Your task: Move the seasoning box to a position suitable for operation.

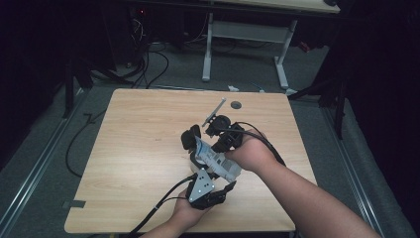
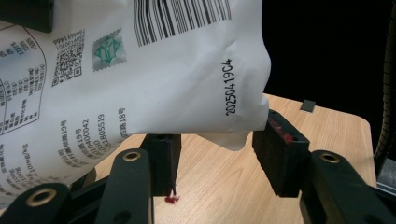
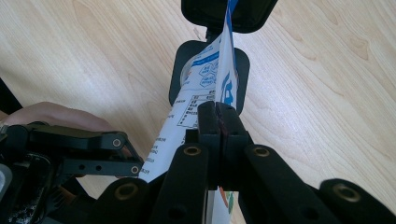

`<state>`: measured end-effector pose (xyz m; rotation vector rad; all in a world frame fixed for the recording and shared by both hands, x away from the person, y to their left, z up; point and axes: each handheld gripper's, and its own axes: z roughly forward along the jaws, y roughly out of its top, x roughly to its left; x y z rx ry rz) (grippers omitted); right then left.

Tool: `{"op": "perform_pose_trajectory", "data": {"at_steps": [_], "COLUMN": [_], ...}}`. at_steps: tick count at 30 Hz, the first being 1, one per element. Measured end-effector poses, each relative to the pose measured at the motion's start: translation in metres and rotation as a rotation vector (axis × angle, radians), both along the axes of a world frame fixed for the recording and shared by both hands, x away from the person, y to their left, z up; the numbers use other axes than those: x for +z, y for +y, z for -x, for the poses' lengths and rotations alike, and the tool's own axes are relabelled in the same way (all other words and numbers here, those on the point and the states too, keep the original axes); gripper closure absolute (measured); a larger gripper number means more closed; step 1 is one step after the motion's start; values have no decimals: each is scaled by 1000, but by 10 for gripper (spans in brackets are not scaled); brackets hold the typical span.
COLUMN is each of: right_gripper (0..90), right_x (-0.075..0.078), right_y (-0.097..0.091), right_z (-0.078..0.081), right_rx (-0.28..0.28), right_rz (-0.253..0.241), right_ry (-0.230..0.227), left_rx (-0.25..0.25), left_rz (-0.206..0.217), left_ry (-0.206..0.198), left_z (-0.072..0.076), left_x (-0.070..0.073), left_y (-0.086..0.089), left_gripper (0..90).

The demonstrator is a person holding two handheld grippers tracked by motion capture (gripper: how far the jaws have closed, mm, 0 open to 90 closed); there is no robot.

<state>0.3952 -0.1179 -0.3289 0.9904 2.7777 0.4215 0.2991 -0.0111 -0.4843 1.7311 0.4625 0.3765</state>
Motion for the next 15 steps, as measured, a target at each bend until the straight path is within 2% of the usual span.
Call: {"op": "perform_pose_trajectory", "data": {"at_steps": [15], "right_gripper": [899], "right_x": [-1], "right_y": [-2], "right_z": [2], "right_rx": [-2], "right_rz": [-5], "right_ry": [6], "left_rx": [-5], "left_rz": [-4], "left_ry": [9], "left_z": [1], "left_x": [-4], "left_y": [0], "left_gripper": [530]}}
